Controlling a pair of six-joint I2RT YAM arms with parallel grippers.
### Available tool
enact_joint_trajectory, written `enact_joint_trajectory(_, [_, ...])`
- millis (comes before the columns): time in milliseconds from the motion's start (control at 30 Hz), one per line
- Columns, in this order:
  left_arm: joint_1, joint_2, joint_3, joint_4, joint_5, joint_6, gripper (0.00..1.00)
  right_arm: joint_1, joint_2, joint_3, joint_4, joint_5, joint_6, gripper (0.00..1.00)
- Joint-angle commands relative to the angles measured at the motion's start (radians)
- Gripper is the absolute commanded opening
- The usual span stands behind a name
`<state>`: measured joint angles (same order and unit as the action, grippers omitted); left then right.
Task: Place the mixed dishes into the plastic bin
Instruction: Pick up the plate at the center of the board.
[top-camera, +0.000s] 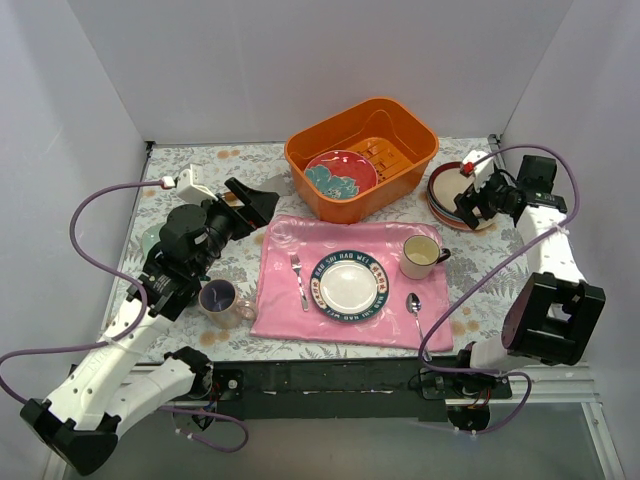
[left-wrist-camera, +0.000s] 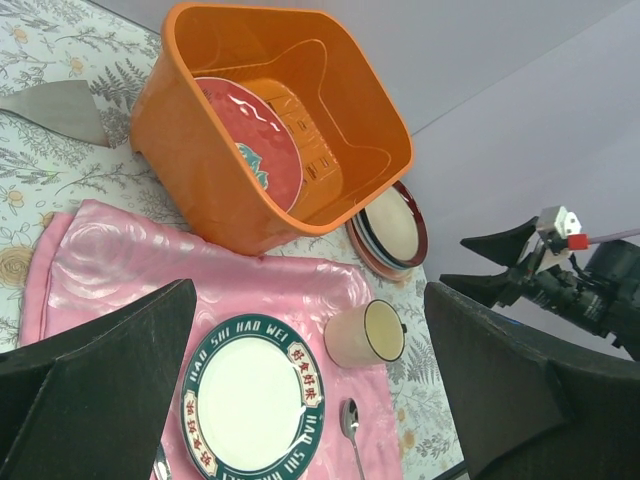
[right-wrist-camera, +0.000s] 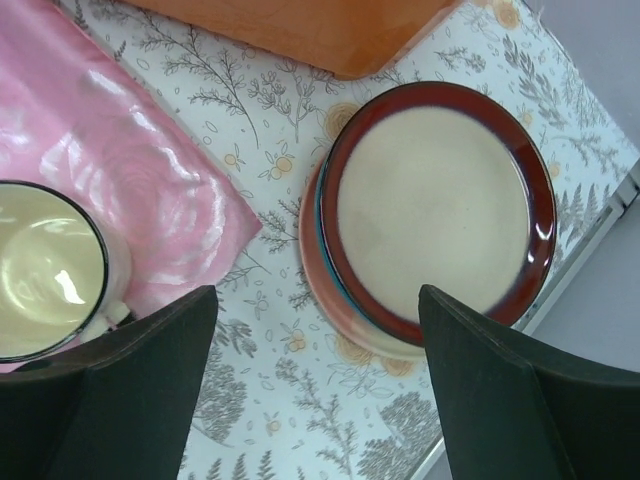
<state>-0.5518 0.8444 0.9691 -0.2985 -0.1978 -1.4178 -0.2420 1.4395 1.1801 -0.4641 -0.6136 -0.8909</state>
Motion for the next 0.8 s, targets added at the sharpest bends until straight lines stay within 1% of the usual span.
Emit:
enact_joint_trajectory(0, [0.004, -0.024, -0.009, 0.007, -0.008, 0.002, 0.98, 0.001, 0.054, -0.008, 0.093, -0.046, -0.181, 0.82])
enact_joint_trajectory(100, [0.003, -0.021, -0.007, 0.009, -0.008, 0.003, 0.98, 0.017, 0.108, -0.004, 0.127, 0.012, -0.180, 0.72])
enact_joint_trajectory(200, [0.004, -0.021, -0.007, 0.006, -0.009, 0.006, 0.98, 0.038, 0.150, -0.010, 0.171, 0.072, -0.184, 0.65])
enact_joint_trajectory(333, [0.004, -0.016, -0.006, 0.007, -0.009, 0.005, 0.98, 0.072, 0.185, -0.023, 0.191, 0.129, -0.238, 0.64])
enact_joint_trajectory(500, [0.003, -0.021, -0.009, 0.001, -0.017, 0.003, 0.98, 0.083, 0.234, -0.007, 0.194, 0.170, -0.261, 0.62])
enact_joint_trajectory(767, [0.003, -0.013, -0.004, -0.002, -0.018, 0.005, 0.98, 0.084, 0.292, 0.010, 0.171, 0.193, -0.283, 0.57])
